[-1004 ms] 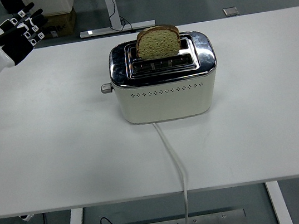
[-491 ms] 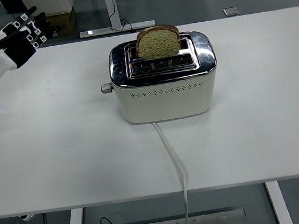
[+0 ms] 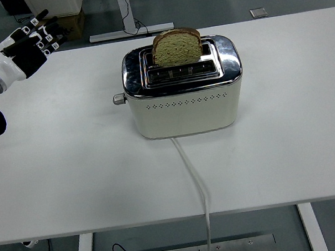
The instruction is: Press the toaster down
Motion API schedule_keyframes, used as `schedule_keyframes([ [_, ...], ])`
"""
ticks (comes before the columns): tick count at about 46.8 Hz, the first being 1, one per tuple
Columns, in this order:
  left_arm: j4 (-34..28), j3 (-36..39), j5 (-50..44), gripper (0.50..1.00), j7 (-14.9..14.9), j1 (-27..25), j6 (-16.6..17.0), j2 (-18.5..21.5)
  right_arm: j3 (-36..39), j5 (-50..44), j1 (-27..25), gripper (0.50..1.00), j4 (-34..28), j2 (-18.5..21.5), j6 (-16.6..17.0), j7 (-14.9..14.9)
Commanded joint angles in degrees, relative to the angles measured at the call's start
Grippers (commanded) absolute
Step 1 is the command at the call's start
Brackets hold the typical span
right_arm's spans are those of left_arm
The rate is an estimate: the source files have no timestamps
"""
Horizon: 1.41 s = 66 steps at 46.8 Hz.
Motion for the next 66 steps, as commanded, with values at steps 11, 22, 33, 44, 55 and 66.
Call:
schedule_keyframes([
  [11,0.0,0.0,0.0,1.0,0.0,0.1,0.1,0.1,0.0,0.0,0.0,0.998,0.0,0.0,0.0,0.0],
  [22,0.0,0.0,0.0,1.0,0.0,0.1,0.1,0.1,0.0,0.0,0.1,0.998,0.0,0.0,0.0,0.0],
  [33,-0.9,0.0,1.2,1.0,0.0,-0.3,-0.4,0.9,0.0,0.0,0.1,0.998,0.0,0.0,0.0,0.0],
  [44,-13.4,0.3,10.7,1.0,0.1,-0.2,1.8,5.7,0.0,-0.1,0.1,0.998,0.0,0.0,0.0,0.0],
  [55,-22.7,0.8,21.9,1.0,1.1,-0.2,1.5,11.4,0.0,0.0,0.1,0.998,0.0,0.0,-0.1,0.0],
  [66,-28.4,0.8,36.0,1.0,4.6,-1.5,-3.1,17.4,0.0,0.0,0.1,0.998,0.0,0.0,-0.1,0.0],
])
